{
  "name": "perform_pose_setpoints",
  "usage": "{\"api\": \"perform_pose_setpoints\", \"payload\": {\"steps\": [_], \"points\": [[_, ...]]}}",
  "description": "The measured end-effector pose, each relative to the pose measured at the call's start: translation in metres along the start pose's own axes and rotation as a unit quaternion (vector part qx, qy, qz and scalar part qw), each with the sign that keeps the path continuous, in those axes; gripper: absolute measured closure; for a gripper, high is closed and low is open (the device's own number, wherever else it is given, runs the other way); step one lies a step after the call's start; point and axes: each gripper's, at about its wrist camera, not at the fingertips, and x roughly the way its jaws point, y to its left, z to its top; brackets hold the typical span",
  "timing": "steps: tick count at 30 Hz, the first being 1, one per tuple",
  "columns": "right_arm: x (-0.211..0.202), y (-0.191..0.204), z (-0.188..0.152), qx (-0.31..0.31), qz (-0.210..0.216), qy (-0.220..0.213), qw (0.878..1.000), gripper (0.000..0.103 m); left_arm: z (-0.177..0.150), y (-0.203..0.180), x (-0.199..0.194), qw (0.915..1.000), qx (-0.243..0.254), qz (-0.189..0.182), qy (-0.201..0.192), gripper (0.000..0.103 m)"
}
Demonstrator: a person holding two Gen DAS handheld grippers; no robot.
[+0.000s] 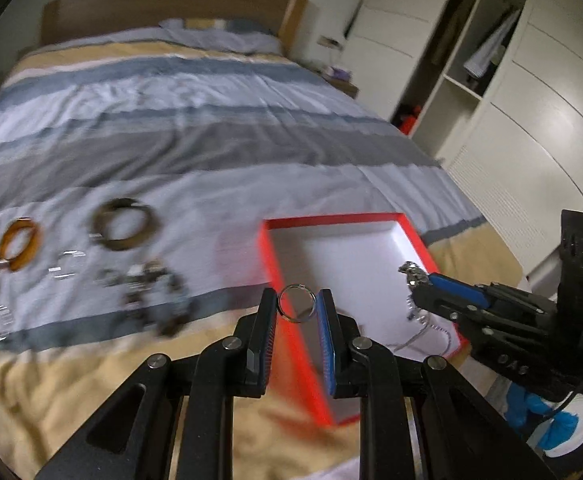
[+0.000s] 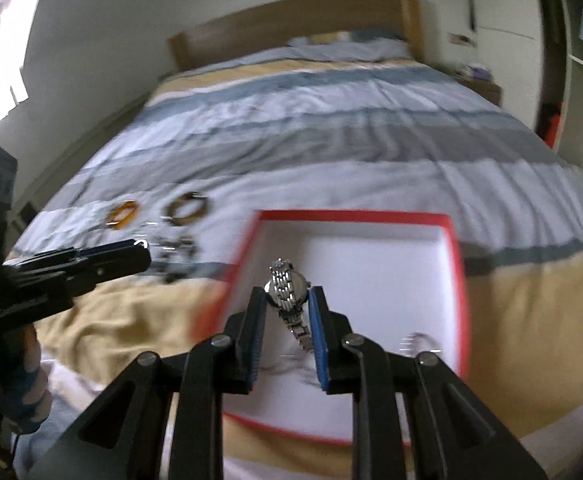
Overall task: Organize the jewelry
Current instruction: 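Carry the ring and watch into the white box with both tools, then open both tools to drop the ring and watch, then lift away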
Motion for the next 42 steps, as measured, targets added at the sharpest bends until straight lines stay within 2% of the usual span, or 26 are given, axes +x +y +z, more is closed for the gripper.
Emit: {"api": "perform_pose_setpoints", "payload": {"steps": [4, 10, 15, 19, 23, 25, 27, 36, 41, 42], "points": [[0.029, -0.030, -0.007, 0.018, -0.027, 0.026, 0.999, 0.083, 0.005, -0.021, 0.048, 0.9994, 0.020, -0.005, 0.028, 0.083], [0.055, -0.053, -0.020, 0.024, -0.048, 0.058, 0.997, 0.083, 0.008, -0.027, 0.105, 0.9968, 0.040, 0.016, 0.068, 0.083], [0.063, -0.055, -0.025, 0.023, -0.052, 0.068, 0.996, 0.083, 0.005, -0.027, 0.128, 0.9943, 0.054, 0.028, 0.088, 0.083], [0.063, -0.055, -0.025, 0.021, -0.053, 0.071, 0.996, 0.082, 0.005, -0.028, 0.130, 0.9944, 0.058, 0.032, 0.083, 0.083], [0.061, -0.053, -0.027, 0.021, -0.054, 0.073, 0.996, 0.082, 0.008, -0.023, 0.123, 0.9956, 0.045, 0.015, 0.081, 0.078], [0.055, -0.053, -0.028, 0.023, -0.054, 0.070, 0.996, 0.082, 0.010, -0.024, 0.114, 0.9963, 0.045, 0.017, 0.071, 0.060], [0.048, -0.052, -0.027, 0.025, -0.055, 0.065, 0.996, 0.081, 0.012, -0.024, 0.102, 0.9971, 0.042, 0.009, 0.062, 0.056], [-0.013, -0.034, -0.027, 0.038, -0.055, 0.026, 0.997, 0.081, -0.002, -0.023, 0.028, 0.9990, 0.025, 0.007, 0.036, 0.053], [-0.055, -0.008, -0.029, 0.034, -0.043, -0.002, 0.999, 0.078, -0.021, -0.013, -0.022, 0.9992, 0.017, 0.030, 0.023, 0.051], [-0.063, -0.001, -0.029, 0.032, -0.040, -0.008, 0.999, 0.077, -0.025, -0.010, -0.034, 0.9989, 0.015, 0.038, 0.021, 0.048]]}}
